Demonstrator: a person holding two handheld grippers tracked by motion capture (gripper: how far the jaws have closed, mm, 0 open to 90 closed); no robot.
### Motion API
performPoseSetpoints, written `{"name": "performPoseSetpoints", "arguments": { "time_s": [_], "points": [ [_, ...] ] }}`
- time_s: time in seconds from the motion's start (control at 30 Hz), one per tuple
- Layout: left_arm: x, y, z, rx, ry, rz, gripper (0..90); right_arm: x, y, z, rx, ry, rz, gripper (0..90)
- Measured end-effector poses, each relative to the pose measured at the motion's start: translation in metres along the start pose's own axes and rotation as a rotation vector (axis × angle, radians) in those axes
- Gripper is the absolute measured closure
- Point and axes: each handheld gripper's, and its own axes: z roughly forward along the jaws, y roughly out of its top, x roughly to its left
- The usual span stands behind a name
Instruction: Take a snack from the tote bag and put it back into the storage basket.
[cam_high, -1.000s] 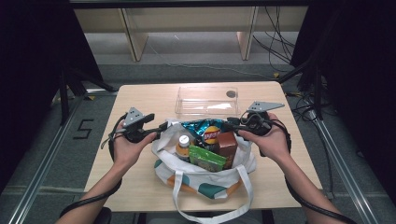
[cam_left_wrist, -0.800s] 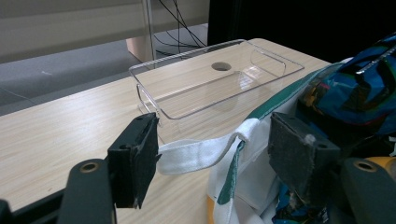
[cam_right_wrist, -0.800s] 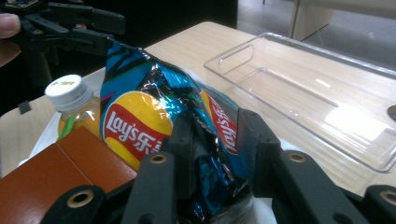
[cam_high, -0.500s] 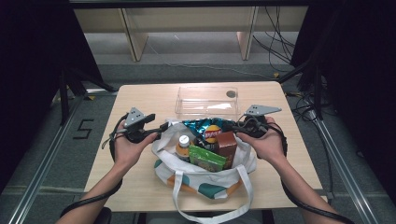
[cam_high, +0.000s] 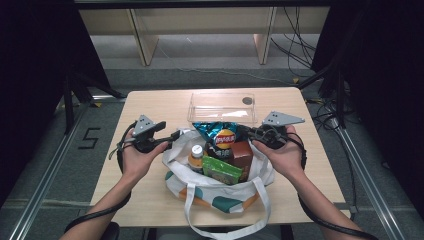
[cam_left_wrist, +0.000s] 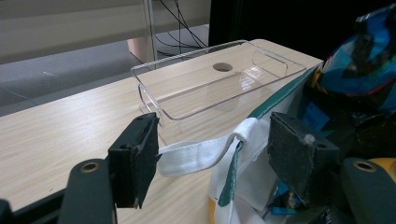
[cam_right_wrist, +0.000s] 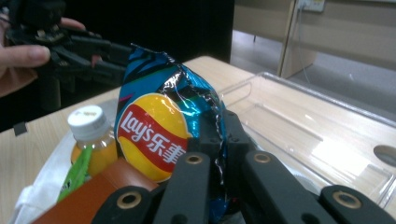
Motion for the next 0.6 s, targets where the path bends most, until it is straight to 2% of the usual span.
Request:
{"name": "performPoseSetpoints", "arguments": {
  "time_s": [0.03, 0.07, 0.13, 0.2, 0.33, 0.4, 0.43, 0.5, 0.6],
  "points": [
    [0.000, 0.000, 0.000, -0.001, 0.000, -0.002, 33.3, 0.001, 0.001, -0.001, -0.008, -0.006, -0.002, 90.0],
    [0.000, 0.000, 0.000, -0.001, 0.000, -0.003, 33.3, 0.003, 0.002, -0.003, -0.006, -0.006, 0.018, 90.0],
    [0.000, 0.000, 0.000, -0.002, -0.001, -0.003, 33.3, 0.004, 0.005, -0.004, -0.024, -0.003, 0.011, 90.0],
    [-0.001, 0.000, 0.000, -0.003, -0.001, -0.004, 33.3, 0.003, 0.007, -0.004, -0.061, -0.004, -0.018, 90.0],
    [0.000, 0.000, 0.000, -0.003, -0.001, -0.004, 33.2, 0.005, 0.012, -0.008, -0.081, -0.010, 0.008, 90.0],
    [0.000, 0.000, 0.000, -0.003, -0.002, -0.005, 33.2, 0.006, 0.017, -0.012, -0.101, -0.023, 0.003, 90.0],
    [0.000, 0.000, 0.000, -0.005, -0.005, -0.006, 33.2, 0.004, 0.019, -0.012, -0.108, -0.019, -0.019, 90.0],
    [0.000, 0.000, 0.000, -0.002, -0.003, -0.005, 33.2, 0.004, 0.021, -0.014, -0.124, -0.029, 0.007, 90.0],
    [-0.001, 0.000, 0.000, -0.003, -0.004, -0.009, 33.3, 0.003, 0.023, -0.016, -0.138, -0.032, 0.001, 90.0]
  ]
}}
